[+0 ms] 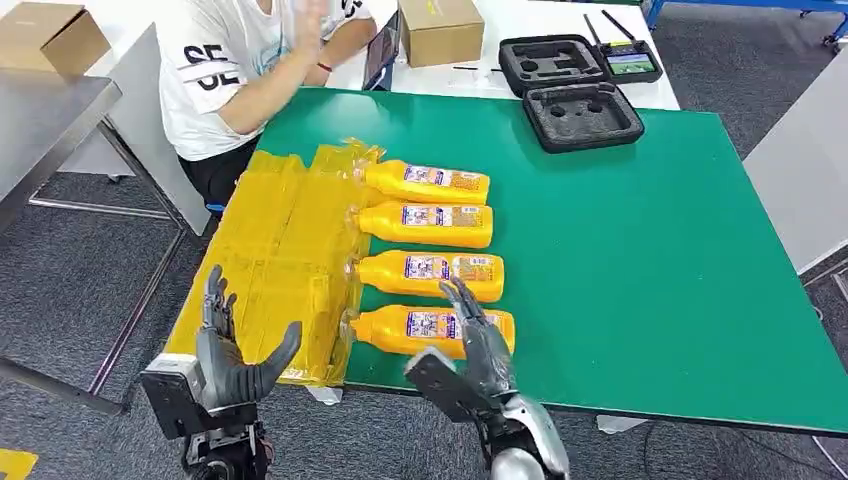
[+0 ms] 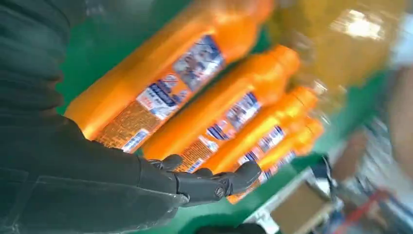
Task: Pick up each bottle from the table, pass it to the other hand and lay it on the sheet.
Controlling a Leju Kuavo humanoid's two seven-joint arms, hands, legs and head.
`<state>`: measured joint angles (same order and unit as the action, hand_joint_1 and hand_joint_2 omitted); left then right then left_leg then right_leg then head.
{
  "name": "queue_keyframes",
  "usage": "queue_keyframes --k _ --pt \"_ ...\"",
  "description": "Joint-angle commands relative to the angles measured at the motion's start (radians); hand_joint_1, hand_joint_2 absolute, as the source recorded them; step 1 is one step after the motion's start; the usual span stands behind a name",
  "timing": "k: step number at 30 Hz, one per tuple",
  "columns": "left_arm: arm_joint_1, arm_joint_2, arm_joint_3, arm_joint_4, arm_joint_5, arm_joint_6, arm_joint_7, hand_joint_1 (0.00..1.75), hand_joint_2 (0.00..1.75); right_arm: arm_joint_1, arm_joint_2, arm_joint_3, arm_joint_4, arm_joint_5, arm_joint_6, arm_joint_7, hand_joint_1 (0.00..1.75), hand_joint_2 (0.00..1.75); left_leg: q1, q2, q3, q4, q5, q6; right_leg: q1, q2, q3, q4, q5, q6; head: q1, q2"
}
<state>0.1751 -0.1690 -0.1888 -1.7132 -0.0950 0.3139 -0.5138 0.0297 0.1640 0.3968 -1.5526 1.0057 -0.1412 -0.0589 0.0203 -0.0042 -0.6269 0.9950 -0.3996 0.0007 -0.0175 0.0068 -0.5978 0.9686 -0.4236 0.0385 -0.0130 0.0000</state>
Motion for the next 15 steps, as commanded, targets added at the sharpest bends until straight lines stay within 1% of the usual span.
queue_keyframes --k 1,2,3,5,6,7,8,9,12,14,15 --pt "-0.052 0.023 0.005 0.090 0.016 -0.010 0.002 0.00 1.75 -0.103 -0.124 0.101 0.081 0.038 0.046 0.055 0.00 1.75 0.000 0.001 0.007 -0.002 -0.002 0.001 0.001 0.000 0.008 -0.002 -0.002 -0.002 0.000 0.000" --pt "-0.057 0.026 0.002 0.098 0.022 -0.010 -0.001 0.00 1.75 -0.119 -0.142 0.119 0.096 0.046 0.048 0.072 0.00 1.75 0.000 0.000 0.005 -0.002 -0.001 0.001 0.000 -0.001 0.006 -0.002 -0.001 -0.001 0.000 0.000" --pt "-0.057 0.027 0.002 0.098 0.026 -0.009 -0.003 0.00 1.75 -0.131 -0.153 0.131 0.103 0.036 0.049 0.079 0.00 1.75 0.000 0.000 0.008 -0.002 -0.002 0.001 0.001 -0.001 0.008 -0.002 -0.002 -0.002 0.000 0.000" --pt "-0.060 0.030 0.000 0.096 0.034 -0.007 -0.005 0.00 1.75 -0.159 -0.188 0.155 0.130 0.016 0.055 0.097 0.00 1.75 0.000 0.001 0.004 -0.002 -0.001 0.001 0.000 0.000 0.004 -0.002 0.000 -0.001 0.000 0.000" --pt "-0.061 0.032 0.001 0.096 0.036 -0.007 -0.005 0.00 1.75 -0.165 -0.197 0.158 0.141 0.013 0.054 0.097 0.00 1.75 0.000 0.001 0.007 -0.002 -0.002 0.001 0.001 0.000 0.007 -0.002 -0.001 -0.002 0.000 0.000" --pt "-0.062 0.032 0.001 0.096 0.037 -0.007 -0.005 0.00 1.75 -0.165 -0.199 0.157 0.144 0.010 0.053 0.097 0.00 1.75 0.000 0.001 0.004 -0.001 -0.001 0.001 0.000 0.000 0.005 -0.002 0.000 -0.001 0.000 0.000" --pt "-0.062 0.032 0.001 0.096 0.037 -0.007 -0.005 0.00 1.75 -0.165 -0.199 0.157 0.144 0.010 0.053 0.097 0.00 1.75 0.000 0.001 0.008 -0.002 -0.002 0.001 0.001 0.000 0.009 -0.003 -0.002 -0.002 0.000 0.000" --pt "-0.062 0.032 0.001 0.096 0.037 -0.007 -0.005 0.00 1.75 -0.165 -0.199 0.157 0.144 0.010 0.053 0.097 0.00 1.75 0.000 0.000 0.005 -0.001 -0.001 0.001 0.001 0.000 0.006 -0.002 -0.001 -0.001 0.000 0.000" --pt "-0.063 0.035 -0.001 0.096 0.042 -0.006 -0.007 0.00 1.75 -0.169 -0.217 0.175 0.147 -0.002 0.054 0.099 0.00 1.75 0.000 0.000 0.008 -0.001 -0.003 0.001 0.001 -0.001 0.009 -0.002 -0.002 -0.002 0.000 0.000" --pt "-0.063 0.037 0.000 0.094 0.049 -0.005 -0.009 0.00 1.75 -0.178 -0.235 0.185 0.161 -0.013 0.058 0.102 0.00 1.75 0.000 0.000 0.003 -0.001 -0.001 0.001 0.000 0.000 0.004 -0.002 -0.001 -0.001 0.000 0.000" --pt "-0.063 0.038 0.001 0.092 0.053 -0.005 -0.011 0.00 1.75 -0.187 -0.242 0.189 0.172 -0.020 0.061 0.103 0.00 1.75 0.000 0.000 0.008 -0.001 -0.003 0.001 0.001 -0.001 0.008 -0.002 -0.002 -0.002 0.000 0.000"
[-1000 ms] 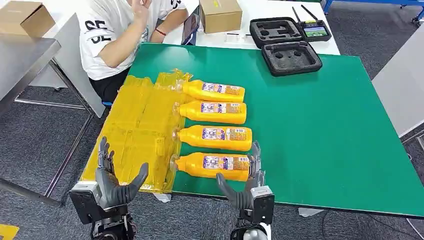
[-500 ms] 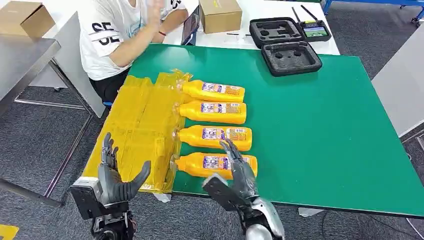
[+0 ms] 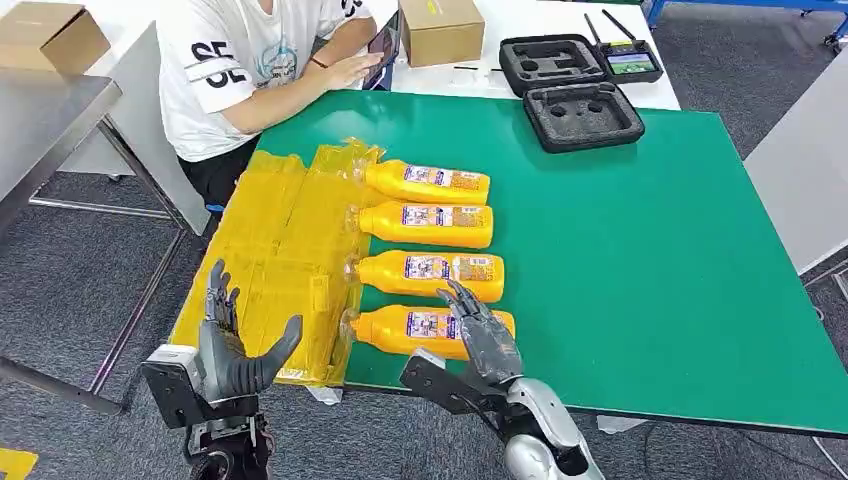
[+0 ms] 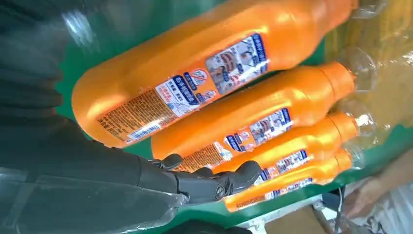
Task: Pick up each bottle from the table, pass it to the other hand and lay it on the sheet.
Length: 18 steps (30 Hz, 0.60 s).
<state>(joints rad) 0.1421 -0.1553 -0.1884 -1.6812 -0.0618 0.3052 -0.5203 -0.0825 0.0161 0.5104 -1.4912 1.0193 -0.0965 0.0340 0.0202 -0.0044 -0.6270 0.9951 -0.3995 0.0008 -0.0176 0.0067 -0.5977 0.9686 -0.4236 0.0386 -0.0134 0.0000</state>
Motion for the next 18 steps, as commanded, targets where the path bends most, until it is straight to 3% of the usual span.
queue_keyframes --k 1,18 --pt "-0.029 0.026 0.001 0.058 0.022 0.005 -0.006 0.00 1.75 -0.082 -0.099 0.077 0.120 -0.038 0.016 0.011 0.00 1.75 0.000 0.000 0.006 -0.001 -0.002 0.001 0.000 -0.001 0.007 -0.002 -0.002 -0.002 0.000 0.000" --pt "-0.057 0.047 -0.015 0.100 0.047 -0.014 -0.013 0.00 1.75 -0.146 -0.123 0.091 0.226 -0.106 0.030 0.037 0.00 1.75 0.000 0.001 0.006 -0.001 -0.002 0.001 0.000 0.000 0.006 -0.001 -0.001 -0.001 0.000 0.000"
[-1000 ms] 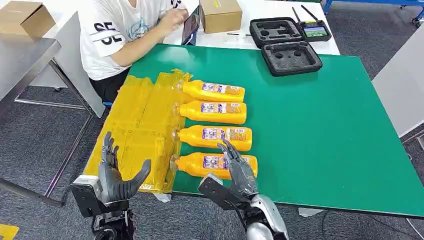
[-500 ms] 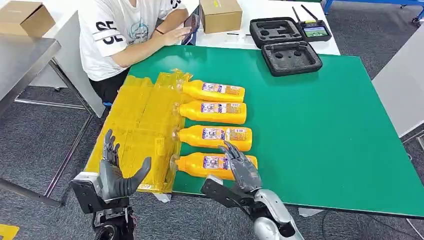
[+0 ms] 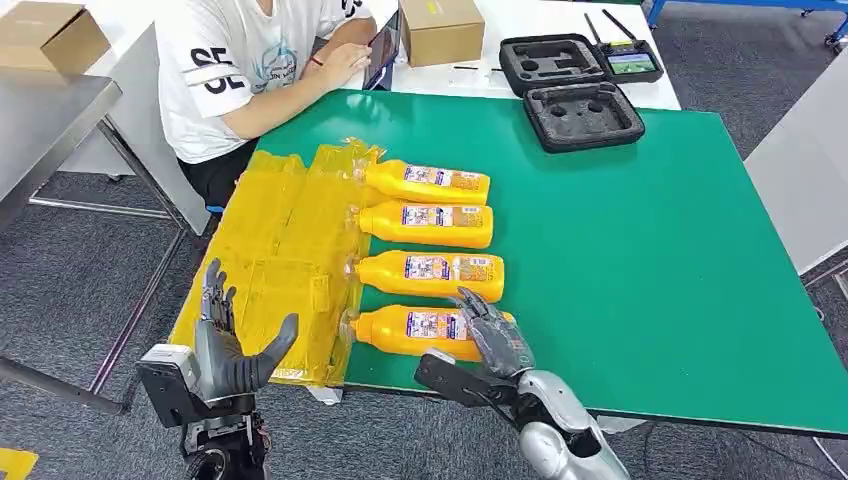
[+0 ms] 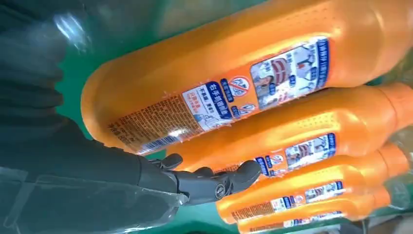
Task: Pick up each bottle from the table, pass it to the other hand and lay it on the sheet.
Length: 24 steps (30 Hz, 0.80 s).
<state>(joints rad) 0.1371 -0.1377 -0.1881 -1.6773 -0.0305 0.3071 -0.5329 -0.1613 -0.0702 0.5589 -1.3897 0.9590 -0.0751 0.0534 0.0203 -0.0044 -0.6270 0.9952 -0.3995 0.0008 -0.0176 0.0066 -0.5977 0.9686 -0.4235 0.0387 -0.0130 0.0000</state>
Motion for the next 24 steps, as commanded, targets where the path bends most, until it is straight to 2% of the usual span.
queue_keyframes --k 1,2,8,9,10,11,13,14,17,21,23,24 --pt "-0.070 0.031 -0.018 0.115 0.019 -0.019 -0.002 0.00 1.75 -0.069 -0.039 0.044 0.133 -0.045 0.001 0.021 0.00 1.75 0.000 0.000 0.004 -0.001 -0.001 0.001 0.000 -0.001 0.004 -0.002 -0.001 -0.001 0.000 0.000" --pt "-0.083 0.031 -0.020 0.132 0.022 -0.021 -0.002 0.00 1.75 -0.073 -0.037 0.043 0.140 -0.048 -0.003 0.020 0.00 1.75 0.000 0.000 0.007 -0.002 -0.002 0.001 0.001 -0.001 0.007 -0.002 -0.002 -0.002 0.000 0.000" --pt "-0.111 0.035 -0.023 0.167 0.043 -0.015 -0.016 0.00 1.75 -0.112 -0.030 0.065 0.188 -0.045 0.005 0.015 0.00 1.75 0.000 0.000 0.003 -0.001 0.000 0.001 0.000 -0.001 0.003 -0.001 0.000 -0.001 0.000 0.000" --pt "-0.109 0.035 -0.024 0.166 0.045 -0.013 -0.017 0.00 1.75 -0.118 -0.025 0.070 0.199 -0.047 0.009 0.009 0.00 1.75 0.000 0.000 0.010 -0.001 -0.003 0.001 0.001 -0.001 0.010 -0.002 -0.003 -0.002 0.000 0.000" --pt "-0.108 0.035 -0.024 0.165 0.045 -0.012 -0.018 0.00 1.75 -0.123 -0.023 0.072 0.209 -0.047 0.010 0.009 0.00 1.75 0.000 0.001 0.005 -0.001 -0.001 0.001 0.000 0.000 0.005 -0.002 0.000 -0.001 0.000 0.000" --pt "-0.106 0.036 -0.025 0.164 0.046 -0.012 -0.018 0.00 1.75 -0.130 -0.019 0.073 0.220 -0.047 0.011 0.010 0.00 1.75 0.000 0.001 0.008 -0.001 -0.002 0.001 0.001 0.000 0.008 -0.002 -0.002 -0.002 0.000 0.000" --pt "-0.103 0.038 -0.024 0.164 0.049 -0.007 -0.021 0.00 1.75 -0.154 -0.015 0.081 0.253 -0.050 0.016 0.005 0.00 1.75 0.000 0.001 0.004 -0.001 -0.001 0.001 0.000 0.000 0.004 -0.002 0.000 -0.001 0.000 0.000" --pt "-0.102 0.038 -0.024 0.165 0.049 -0.006 -0.021 0.00 1.75 -0.160 -0.016 0.081 0.258 -0.051 0.017 0.004 0.00 1.75 0.000 0.002 0.012 -0.001 -0.004 0.001 0.001 0.001 0.012 -0.002 -0.003 -0.003 0.000 0.000" --pt "-0.103 0.043 -0.025 0.171 0.057 -0.001 -0.025 0.00 1.75 -0.186 -0.014 0.086 0.297 -0.078 0.032 -0.013 0.00 1.75 0.000 0.001 0.005 -0.001 -0.001 0.001 0.000 0.000 0.004 -0.001 0.000 -0.001 0.000 0.000" --pt "-0.109 0.048 -0.028 0.180 0.066 0.003 -0.031 0.00 1.75 -0.194 -0.020 0.101 0.311 -0.117 0.060 -0.043 0.00 1.75 0.000 0.001 0.011 -0.001 -0.003 0.001 0.001 0.000 0.011 -0.002 -0.003 -0.002 0.000 0.000" --pt "-0.109 0.048 -0.028 0.180 0.066 0.003 -0.031 0.00 1.75 -0.194 -0.020 0.101 0.311 -0.117 0.060 -0.043 0.00 1.75 0.000 0.000 0.004 -0.001 0.000 0.001 0.000 -0.001 0.004 -0.001 0.000 -0.001 0.000 0.000" --pt "-0.109 0.048 -0.028 0.180 0.066 0.003 -0.031 0.00 1.75 -0.194 -0.020 0.101 0.311 -0.117 0.060 -0.043 0.00 1.75 0.000 0.000 0.011 -0.001 -0.003 0.001 0.001 -0.001 0.011 -0.001 -0.003 -0.002 0.000 0.000"
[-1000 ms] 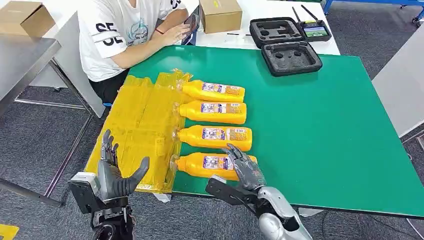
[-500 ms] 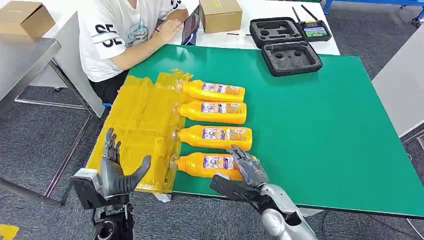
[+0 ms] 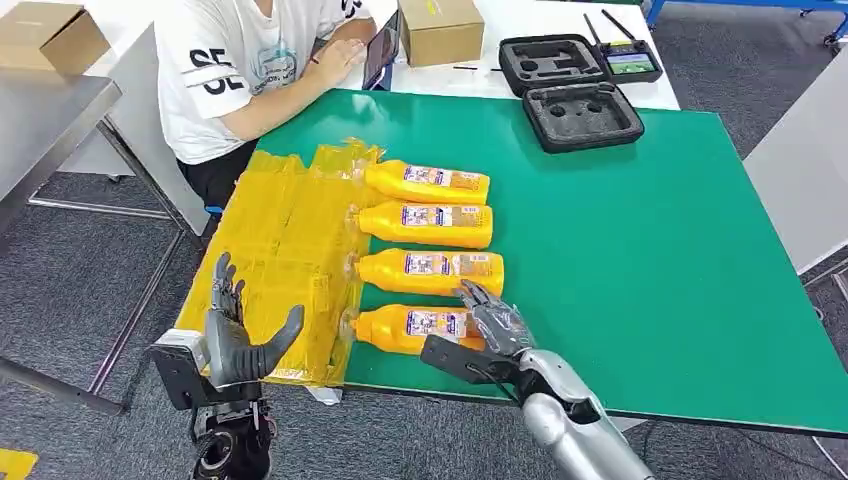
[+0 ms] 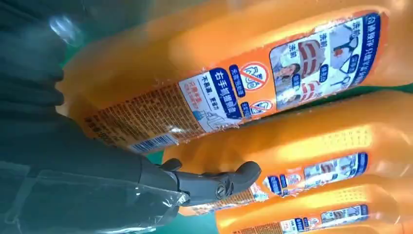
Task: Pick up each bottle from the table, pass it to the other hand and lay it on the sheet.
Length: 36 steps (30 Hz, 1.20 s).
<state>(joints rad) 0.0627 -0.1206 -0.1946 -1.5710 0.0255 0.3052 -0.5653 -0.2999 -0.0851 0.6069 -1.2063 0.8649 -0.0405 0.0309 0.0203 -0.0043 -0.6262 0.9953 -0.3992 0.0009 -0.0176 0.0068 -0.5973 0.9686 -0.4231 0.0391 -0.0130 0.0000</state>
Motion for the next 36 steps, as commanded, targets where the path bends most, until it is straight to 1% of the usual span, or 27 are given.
queue_keyframes --k 1,2,3,4,5,6,7,8,9,11,12,13,15,17,19,20,21,22,23,25,26,27,30,32,33,34,36 --pt "-0.034 0.031 -0.021 0.074 0.010 0.005 0.001 0.00 1.75 -0.055 -0.005 0.053 0.127 -0.023 0.026 -0.021 0.00 1.75 0.000 0.000 0.004 -0.001 -0.001 0.000 0.000 -0.001 0.004 -0.001 -0.001 -0.001 0.000 0.000" --pt "-0.034 0.031 -0.021 0.074 0.010 0.005 0.001 0.00 1.75 -0.055 -0.005 0.053 0.127 -0.023 0.026 -0.021 0.00 1.75 0.000 0.000 0.007 -0.001 -0.002 0.001 0.001 -0.001 0.007 -0.001 -0.002 -0.002 0.000 0.000" --pt "-0.034 0.032 -0.022 0.073 0.012 0.007 0.000 0.00 1.75 -0.058 -0.008 0.061 0.127 -0.023 0.029 -0.022 0.07 1.75 0.000 0.000 0.007 -0.001 -0.002 0.001 0.001 -0.001 0.008 -0.002 -0.002 -0.002 0.000 0.000" --pt "-0.033 0.034 -0.024 0.073 0.014 0.010 0.000 0.00 1.75 -0.061 -0.009 0.068 0.129 -0.037 0.039 -0.027 0.33 1.75 0.000 -0.001 0.005 -0.001 -0.001 0.001 0.001 -0.001 0.006 -0.001 -0.001 -0.001 0.000 0.000" --pt "-0.030 0.033 -0.022 0.071 0.016 0.011 -0.002 0.00 1.75 -0.063 -0.010 0.071 0.131 -0.037 0.041 -0.028 1.34 1.75 0.000 0.000 0.004 -0.001 0.000 0.000 0.000 -0.001 0.005 -0.001 -0.001 -0.001 0.000 0.000" --pt "-0.026 0.034 -0.022 0.069 0.018 0.013 -0.003 0.00 1.75 -0.065 -0.014 0.075 0.135 -0.038 0.043 -0.028 1.45 1.75 0.000 0.000 0.007 -0.001 -0.001 0.001 0.001 -0.001 0.007 -0.001 -0.001 -0.002 0.000 0.000" --pt "-0.022 0.035 -0.021 0.066 0.019 0.014 -0.004 0.00 1.75 -0.067 -0.017 0.079 0.139 -0.039 0.045 -0.029 1.52 1.75 0.000 0.000 0.009 -0.001 -0.002 0.001 0.001 -0.001 0.009 -0.002 -0.002 -0.002 0.000 0.000" --pt "-0.018 0.035 -0.020 0.062 0.021 0.018 -0.005 0.00 1.75 -0.074 -0.020 0.090 0.149 -0.043 0.054 -0.036 1.54 1.75 0.000 0.000 0.005 -0.001 -0.001 0.001 0.000 -0.001 0.006 -0.001 -0.001 -0.001 0.000 0.000" --pt "-0.016 0.036 -0.020 0.061 0.022 0.019 -0.006 0.00 1.75 -0.077 -0.020 0.094 0.153 -0.047 0.059 -0.040 1.57 1.75 0.000 0.000 0.008 -0.001 -0.002 0.001 0.001 -0.001 0.008 -0.002 -0.002 -0.002 0.000 0.000" --pt "-0.015 0.036 -0.020 0.060 0.022 0.020 -0.006 0.00 1.75 -0.078 -0.020 0.096 0.155 -0.048 0.059 -0.040 1.57 1.75 0.000 0.000 0.006 -0.001 -0.001 0.000 0.000 -0.001 0.006 -0.001 -0.001 -0.001 0.000 0.000" --pt "-0.010 0.036 -0.018 0.056 0.023 0.022 -0.008 0.00 1.75 -0.079 -0.018 0.098 0.159 -0.048 0.060 -0.040 1.59 1.75 0.000 0.000 0.012 -0.001 -0.004 0.001 0.001 -0.001 0.013 -0.002 -0.003 -0.003 0.000 0.000" --pt "-0.008 0.037 -0.018 0.052 0.023 0.023 -0.008 0.00 1.75 -0.082 -0.017 0.103 0.163 -0.048 0.062 -0.040 1.61 1.75 0.000 0.000 0.006 -0.001 -0.001 0.001 0.001 -0.001 0.007 -0.002 -0.001 -0.001 0.000 0.000" --pt "-0.006 0.038 -0.018 0.050 0.023 0.025 -0.008 0.00 1.75 -0.084 -0.017 0.110 0.169 -0.049 0.064 -0.041 1.62 1.75 0.000 0.000 0.011 -0.001 -0.003 0.001 0.001 -0.001 0.011 -0.002 -0.003 -0.002 0.000 0.000" --pt "-0.004 0.037 -0.018 0.049 0.024 0.026 -0.009 0.00 1.75 -0.080 -0.016 0.115 0.169 -0.048 0.067 -0.041 1.68 1.75 0.000 0.000 0.009 -0.001 -0.002 0.001 0.001 0.000 0.009 -0.002 -0.002 -0.002 0.000 0.000" --pt "-0.003 0.037 -0.018 0.050 0.025 0.027 -0.009 0.00 1.75 -0.077 -0.016 0.117 0.169 -0.049 0.067 -0.041 1.68 1.75 0.000 0.000 0.007 -0.001 -0.001 0.000 0.001 -0.001 0.008 -0.002 -0.001 -0.001 0.000 0.000" --pt "-0.003 0.037 -0.018 0.050 0.025 0.027 -0.009 0.00 1.75 -0.077 -0.016 0.117 0.169 -0.049 0.067 -0.041 1.68 1.75 0.001 0.000 0.013 -0.001 -0.004 0.001 0.001 -0.001 0.013 -0.002 -0.004 -0.003 0.000 0.000" --pt "-0.005 0.037 -0.018 0.052 0.025 0.028 -0.009 0.00 1.75 -0.075 -0.017 0.118 0.167 -0.049 0.067 -0.041 1.68 1.75 0.000 0.000 0.009 -0.001 -0.002 0.001 0.001 -0.001 0.010 -0.002 -0.002 -0.002 0.000 0.000" --pt "-0.005 0.037 -0.017 0.051 0.026 0.029 -0.010 0.00 1.75 -0.074 -0.018 0.120 0.164 -0.047 0.068 -0.041 1.64 1.75 0.000 0.000 0.012 -0.002 -0.003 0.001 0.001 -0.001 0.012 -0.002 -0.003 -0.003 0.000 0.000" --pt "-0.005 0.038 -0.018 0.052 0.026 0.030 -0.010 0.00 1.75 -0.074 -0.020 0.123 0.163 -0.044 0.073 -0.039 1.68 1.75 0.000 0.000 0.008 -0.001 -0.001 0.000 0.001 -0.001 0.008 -0.002 -0.001 -0.001 0.000 0.000" --pt "-0.005 0.038 -0.020 0.053 0.027 0.034 -0.010 0.00 1.75 -0.068 -0.023 0.125 0.162 -0.041 0.081 -0.037 1.71 1.75 0.000 -0.001 0.008 -0.001 -0.001 0.001 0.001 -0.001 0.008 -0.002 -0.001 -0.001 0.000 0.000" --pt "-0.003 0.037 -0.020 0.053 0.027 0.035 -0.010 0.00 1.75 -0.065 -0.026 0.126 0.164 -0.040 0.082 -0.036 1.71 1.75 0.001 -0.001 0.011 -0.001 -0.002 0.001 0.001 -0.002 0.011 -0.002 -0.002 -0.002 0.000 0.000" --pt "-0.001 0.037 -0.019 0.051 0.027 0.036 -0.010 0.00 1.75 -0.066 -0.028 0.128 0.168 -0.039 0.084 -0.036 1.69 1.75 0.000 -0.001 0.010 -0.002 -0.002 0.001 0.001 -0.002 0.010 -0.002 -0.002 -0.002 0.000 0.000" --pt "0.005 0.036 -0.018 0.040 0.028 0.036 -0.009 0.00 1.75 -0.071 -0.039 0.138 0.178 -0.036 0.096 -0.035 1.75 1.75 0.000 -0.001 0.013 -0.002 -0.003 0.001 0.001 -0.002 0.013 -0.002 -0.003 -0.002 0.000 0.000" --pt "0.005 0.037 -0.018 0.040 0.028 0.035 -0.009 0.00 1.75 -0.072 -0.039 0.140 0.178 -0.036 0.099 -0.035 1.75 1.75 0.000 -0.001 0.010 -0.002 -0.001 0.001 0.001 -0.001 0.010 -0.002 -0.001 -0.001 0.000 0.000" --pt "0.005 0.037 -0.018 0.040 0.028 0.035 -0.009 0.00 1.75 -0.072 -0.039 0.140 0.178 -0.036 0.099 -0.035 1.75 1.75 0.001 -0.001 0.015 -0.001 -0.004 0.002 0.002 -0.002 0.015 -0.003 -0.003 -0.003 0.000 0.000" --pt "0.005 0.037 -0.018 0.040 0.028 0.035 -0.009 0.00 1.75 -0.072 -0.039 0.140 0.178 -0.036 0.099 -0.035 1.75 1.75 0.000 -0.001 0.011 -0.002 -0.001 0.001 0.001 -0.002 0.012 -0.002 -0.002 -0.002 0.000 0.000" --pt "0.005 0.037 -0.018 0.040 0.028 0.035 -0.009 0.00 1.75 -0.072 -0.039 0.140 0.178 -0.036 0.099 -0.035 1.75 1.75 0.001 -0.001 0.012 -0.001 -0.002 0.001 0.001 -0.002 0.012 -0.002 -0.002 -0.002 0.000 0.000"
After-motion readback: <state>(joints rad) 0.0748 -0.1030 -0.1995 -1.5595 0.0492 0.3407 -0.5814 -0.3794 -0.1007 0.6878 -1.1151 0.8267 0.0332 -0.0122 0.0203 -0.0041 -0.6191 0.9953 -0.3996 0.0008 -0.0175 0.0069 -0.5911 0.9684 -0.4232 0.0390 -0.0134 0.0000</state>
